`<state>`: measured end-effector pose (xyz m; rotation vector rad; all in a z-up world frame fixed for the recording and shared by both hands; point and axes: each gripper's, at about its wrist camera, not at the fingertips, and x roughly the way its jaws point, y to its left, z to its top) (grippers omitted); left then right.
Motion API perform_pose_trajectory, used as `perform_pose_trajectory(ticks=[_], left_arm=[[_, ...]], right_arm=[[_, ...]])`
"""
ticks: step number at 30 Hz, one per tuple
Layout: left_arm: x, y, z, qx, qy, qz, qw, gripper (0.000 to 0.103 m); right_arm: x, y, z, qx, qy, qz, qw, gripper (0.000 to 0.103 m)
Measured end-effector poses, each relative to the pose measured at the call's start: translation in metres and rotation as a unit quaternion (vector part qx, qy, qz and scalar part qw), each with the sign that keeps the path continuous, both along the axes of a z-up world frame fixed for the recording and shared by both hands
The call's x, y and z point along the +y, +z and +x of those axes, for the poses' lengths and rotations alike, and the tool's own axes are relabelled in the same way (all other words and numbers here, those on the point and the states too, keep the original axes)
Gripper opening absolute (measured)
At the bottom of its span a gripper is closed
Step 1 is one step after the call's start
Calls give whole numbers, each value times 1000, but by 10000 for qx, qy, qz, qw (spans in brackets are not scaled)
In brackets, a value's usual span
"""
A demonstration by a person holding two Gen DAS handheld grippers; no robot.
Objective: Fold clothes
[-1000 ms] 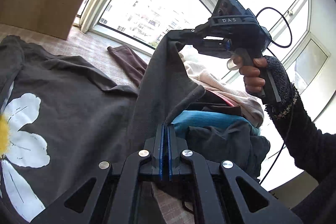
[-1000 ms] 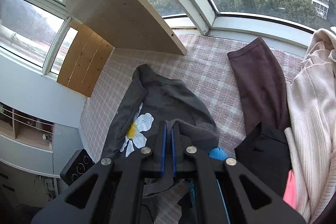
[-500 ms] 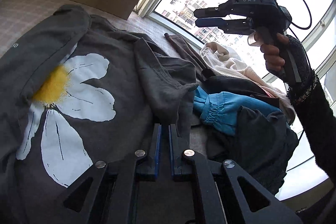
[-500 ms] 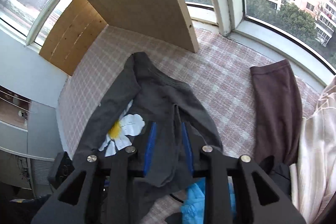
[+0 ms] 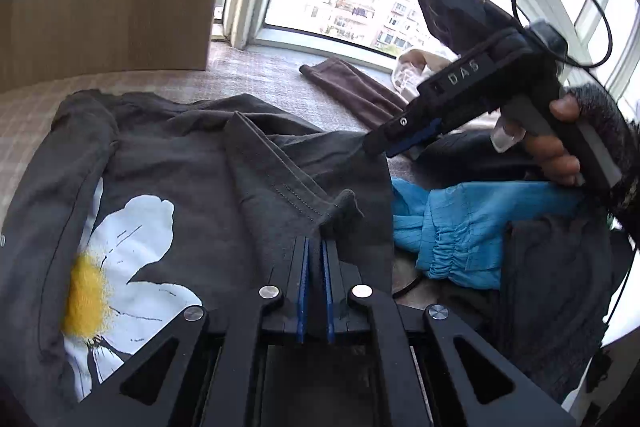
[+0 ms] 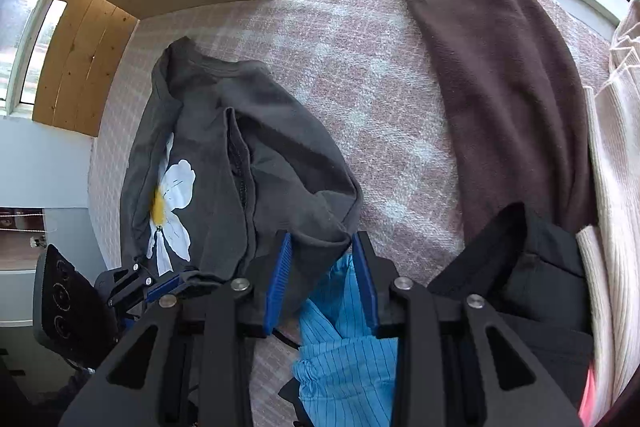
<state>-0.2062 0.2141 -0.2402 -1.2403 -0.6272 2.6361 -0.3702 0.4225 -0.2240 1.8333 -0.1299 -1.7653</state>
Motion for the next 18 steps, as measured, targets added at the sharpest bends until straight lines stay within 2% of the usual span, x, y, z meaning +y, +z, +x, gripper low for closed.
perform_pose_trajectory(ticks=[2, 3, 4, 6, 9, 10, 12, 13, 15, 18], left_arm=[[-24, -10, 18, -138, 804, 611, 9948, 5], [-36, -16, 28, -226, 1211, 896, 9883, 3], [-41, -21, 33, -335, 1369, 949, 9855, 4], [-44, -30, 40, -572, 1470, 856, 9838, 4], [-37, -25, 45, -555, 1381, 584, 9871, 7], [-35, -21, 47, -524, 1355, 530, 9880, 15], [-31, -13, 48, -419, 1295, 355, 9901, 18], [-30, -6, 47, -325, 1258, 204, 9913, 20], [-29, 2, 43, -207, 1219, -136, 9922, 24], [-38, -5, 26, -435, 1306, -302, 9900, 32]], right_arm=[[-4, 4, 1, 149, 64, -94, 9998, 30], [-5, 8, 2, 254, 100, -160, 9995, 20], [-6, 12, 3, 359, 137, -226, 9990, 16], [-9, 24, 4, 647, 237, -311, 9971, 16], [-11, 32, 3, 971, 363, 105, 9946, 19], [-9, 28, 2, 853, 313, 204, 9957, 26], [-4, 19, -1, 616, 215, 402, 9971, 38], [-2, 15, -2, 499, 168, 492, 9974, 40], [-2, 7, -1, 325, 145, 374, 9987, 41], [-9, 1, 2, 303, 254, 347, 9986, 41]])
